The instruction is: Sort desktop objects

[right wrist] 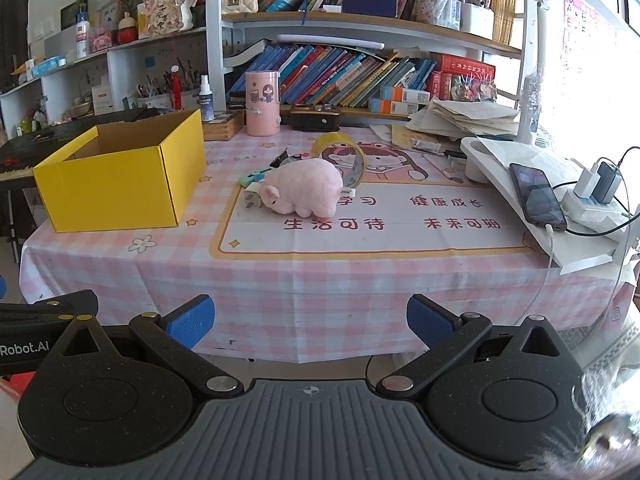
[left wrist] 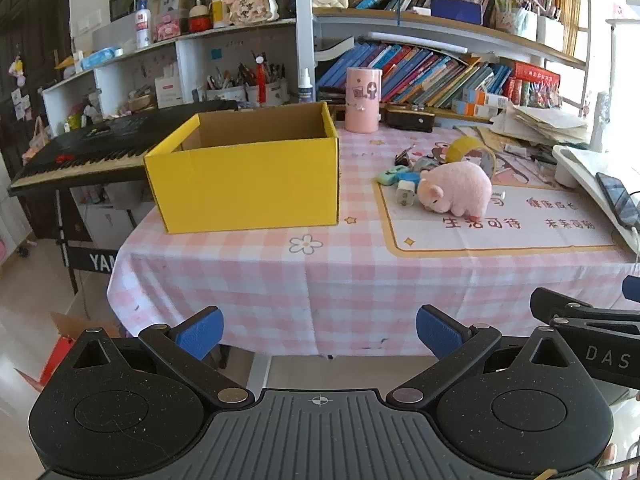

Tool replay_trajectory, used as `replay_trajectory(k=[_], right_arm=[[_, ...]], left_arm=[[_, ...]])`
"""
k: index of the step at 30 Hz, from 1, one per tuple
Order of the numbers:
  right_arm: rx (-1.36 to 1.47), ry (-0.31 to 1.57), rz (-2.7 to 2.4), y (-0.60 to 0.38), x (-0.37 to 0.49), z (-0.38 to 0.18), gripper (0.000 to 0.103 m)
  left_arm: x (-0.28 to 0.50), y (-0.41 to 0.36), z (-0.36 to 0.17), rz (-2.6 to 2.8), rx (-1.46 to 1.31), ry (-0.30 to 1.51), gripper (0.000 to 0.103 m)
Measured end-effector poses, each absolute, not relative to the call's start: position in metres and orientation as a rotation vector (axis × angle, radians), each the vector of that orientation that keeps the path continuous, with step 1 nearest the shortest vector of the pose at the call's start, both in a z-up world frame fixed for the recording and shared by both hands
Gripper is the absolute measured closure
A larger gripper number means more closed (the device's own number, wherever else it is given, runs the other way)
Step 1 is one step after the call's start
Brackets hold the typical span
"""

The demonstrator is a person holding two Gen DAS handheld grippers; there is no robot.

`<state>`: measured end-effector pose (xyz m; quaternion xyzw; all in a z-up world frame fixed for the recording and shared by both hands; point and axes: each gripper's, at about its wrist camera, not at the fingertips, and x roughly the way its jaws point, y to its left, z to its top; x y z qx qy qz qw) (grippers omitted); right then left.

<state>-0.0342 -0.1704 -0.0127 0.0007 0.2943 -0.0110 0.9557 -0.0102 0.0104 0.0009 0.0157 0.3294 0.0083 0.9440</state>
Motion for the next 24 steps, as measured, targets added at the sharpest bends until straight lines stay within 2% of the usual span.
replay_trajectory(k=[24], right_arm=[[0.021,0.614,0.002,-0.1698,-0.0274,-0.0098,0.0]], left_arm=[[-0.0045,0.0115,0.0003,0.033,0.073,0.687,0.0]])
